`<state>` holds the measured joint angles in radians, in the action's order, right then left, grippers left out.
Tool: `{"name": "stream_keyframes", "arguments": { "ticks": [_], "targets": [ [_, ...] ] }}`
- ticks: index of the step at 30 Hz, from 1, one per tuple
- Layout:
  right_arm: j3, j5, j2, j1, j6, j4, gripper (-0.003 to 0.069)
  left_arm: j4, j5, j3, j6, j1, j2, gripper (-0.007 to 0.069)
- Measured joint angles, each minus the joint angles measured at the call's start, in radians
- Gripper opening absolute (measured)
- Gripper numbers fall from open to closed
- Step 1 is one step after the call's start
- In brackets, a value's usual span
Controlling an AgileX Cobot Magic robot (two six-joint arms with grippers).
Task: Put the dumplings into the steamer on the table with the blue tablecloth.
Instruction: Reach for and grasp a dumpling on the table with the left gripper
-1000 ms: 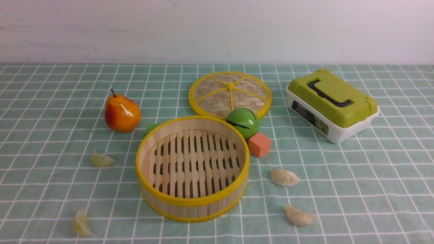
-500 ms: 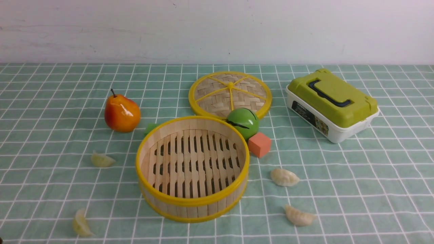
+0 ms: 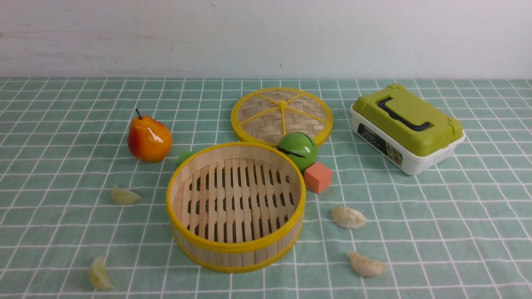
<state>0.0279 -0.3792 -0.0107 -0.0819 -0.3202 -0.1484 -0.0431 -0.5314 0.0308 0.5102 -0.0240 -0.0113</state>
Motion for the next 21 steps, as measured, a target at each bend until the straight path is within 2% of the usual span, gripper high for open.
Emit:
{"name": "stream_keyframes", "arguments": {
  "ticks": [1, 3, 4, 6, 7, 8, 11, 17, 18, 19, 21],
  "targets": [
    [0.0, -0.011, 0.0, 0.0, -0.05, -0.008, 0.024, 0.0, -0.012, -0.008, 0.083, 0.0, 0.0, 0.0134],
    [-0.003, -0.011, 0.0, 0.0, -0.076, -0.008, 0.0239, -0.001, 0.007, -0.027, 0.125, 0.0, 0.0, 0.0126],
    [-0.02, 0.016, 0.0, 0.0, -0.093, -0.003, 0.0224, -0.007, 0.073, -0.088, 0.16, 0.0, 0.0, 0.0097],
    [-0.066, 0.061, 0.005, 0.0, -0.093, 0.019, 0.0173, -0.028, 0.187, -0.191, 0.155, 0.0, 0.007, 0.0039],
    [-0.072, 0.065, 0.007, 0.0, -0.093, 0.019, 0.0165, -0.031, 0.199, -0.191, 0.152, 0.0, 0.007, 0.0032],
    [-0.118, 0.094, 0.026, 0.0, -0.091, 0.039, 0.0106, -0.051, 0.278, -0.288, 0.131, 0.0, 0.038, -0.0011],
    [-0.237, 0.17, 0.109, 0.0, -0.065, 0.085, -0.0008, -0.081, 0.435, -0.464, 0.085, 0.0, 0.179, -0.0015],
    [-0.43, 0.436, 0.316, 0.0, 0.001, 0.189, -0.0007, -0.09, 0.668, -0.669, 0.066, 0.0, 0.498, -0.0015],
    [-0.483, 0.543, 0.392, 0.0, 0.009, 0.217, -0.0005, -0.082, 0.783, -0.723, 0.065, 0.0, 0.595, -0.0015],
    [-0.489, 0.557, 0.402, 0.0, 0.011, 0.221, -0.0005, -0.078, 0.818, -0.745, 0.064, 0.0, 0.637, -0.0015],
    [-0.558, 0.741, 0.527, 0.0, 0.017, 0.231, -0.0004, -0.025, 1.046, -0.827, 0.035, 0.0, 0.799, -0.0015]
  ]
}}
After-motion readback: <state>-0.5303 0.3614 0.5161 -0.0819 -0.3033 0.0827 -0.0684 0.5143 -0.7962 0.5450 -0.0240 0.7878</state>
